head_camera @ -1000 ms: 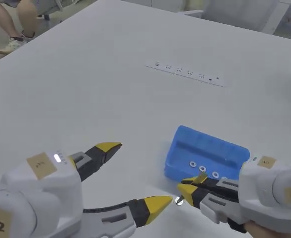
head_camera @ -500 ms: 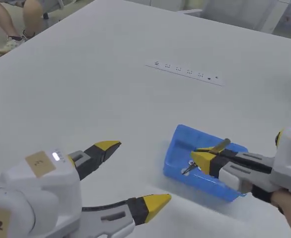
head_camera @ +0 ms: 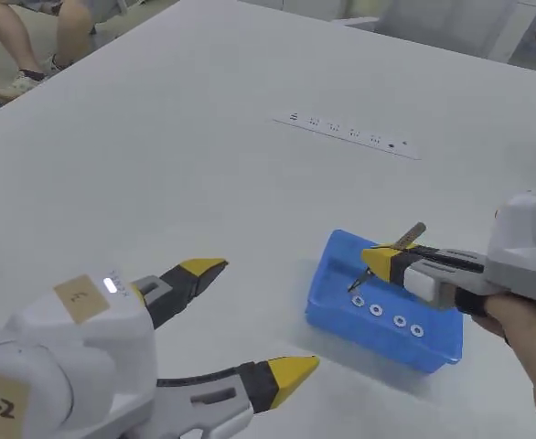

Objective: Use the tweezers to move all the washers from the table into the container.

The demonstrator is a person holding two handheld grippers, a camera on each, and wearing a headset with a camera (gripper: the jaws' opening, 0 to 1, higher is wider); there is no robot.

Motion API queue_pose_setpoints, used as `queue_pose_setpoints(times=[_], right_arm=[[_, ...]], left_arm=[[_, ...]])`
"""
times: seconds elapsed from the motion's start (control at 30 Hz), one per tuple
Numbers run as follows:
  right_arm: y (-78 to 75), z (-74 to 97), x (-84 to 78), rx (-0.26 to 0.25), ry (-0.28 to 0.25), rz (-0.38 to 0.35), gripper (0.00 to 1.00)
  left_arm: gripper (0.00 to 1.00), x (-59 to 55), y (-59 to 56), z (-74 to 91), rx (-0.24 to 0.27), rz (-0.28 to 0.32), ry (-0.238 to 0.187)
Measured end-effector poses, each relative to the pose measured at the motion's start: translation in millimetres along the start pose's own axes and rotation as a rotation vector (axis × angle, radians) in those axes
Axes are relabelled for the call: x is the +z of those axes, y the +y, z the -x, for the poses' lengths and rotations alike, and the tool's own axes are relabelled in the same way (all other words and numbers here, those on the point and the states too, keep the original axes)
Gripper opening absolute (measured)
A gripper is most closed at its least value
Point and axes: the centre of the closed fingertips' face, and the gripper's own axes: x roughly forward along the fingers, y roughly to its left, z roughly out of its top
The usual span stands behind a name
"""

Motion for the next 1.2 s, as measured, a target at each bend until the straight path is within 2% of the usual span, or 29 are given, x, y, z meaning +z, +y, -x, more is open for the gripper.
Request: queue_pose_setpoints(times=[0.13,0.47,0.6,0.7,0.8,0.9,0.93,1.03,1.2], right_arm=[[-5.0,-12.0,-7.7,-0.012,0.040,0.038,0.02],[-16.8,-27.6,-20.0,-0.019,0.095,0.091,0.03],[-19.7,-30.5,-26.1,-0.007,0.127,0.144,0.03],[-18.5,-31.3,-26.1,0.018,0.125,0.159,0.03],[-20.3,-30.8,-26.0,0.018,0.127,0.175,0.04],[-20.1,-24.9,-18.2,0.019,0.098,0.182,0.03],[-14.8,-20.7,-13.9,0.027,0.078,0.177,0.03],[-4.7,-8.3,-9.2,0.035,0.061,0.192,0.03],[12.8,17.8,-4.3,0.052,0.027,0.213,0.03]], left_arm=[[0.75,6.4,-1.2,1.1,-0.013,0.033,-0.039],[0.74,3.7,-0.1,-0.1,-0.007,0.027,-0.024],[0.74,5.3,1.1,0.1,-0.004,0.037,-0.035],[0.74,4.8,1.7,0.0,-0.004,0.038,-0.034],[0.74,4.9,1.0,-0.4,-0.006,0.035,-0.033],[0.75,7.6,-2.1,-0.6,-0.029,0.059,-0.045],[0.75,7.4,-2.5,-0.7,-0.035,0.070,-0.042],[0.75,9.3,-4.4,-0.2,-0.055,0.097,-0.050],[0.66,10.4,-11.6,-1.0,-0.088,0.103,-0.042]])
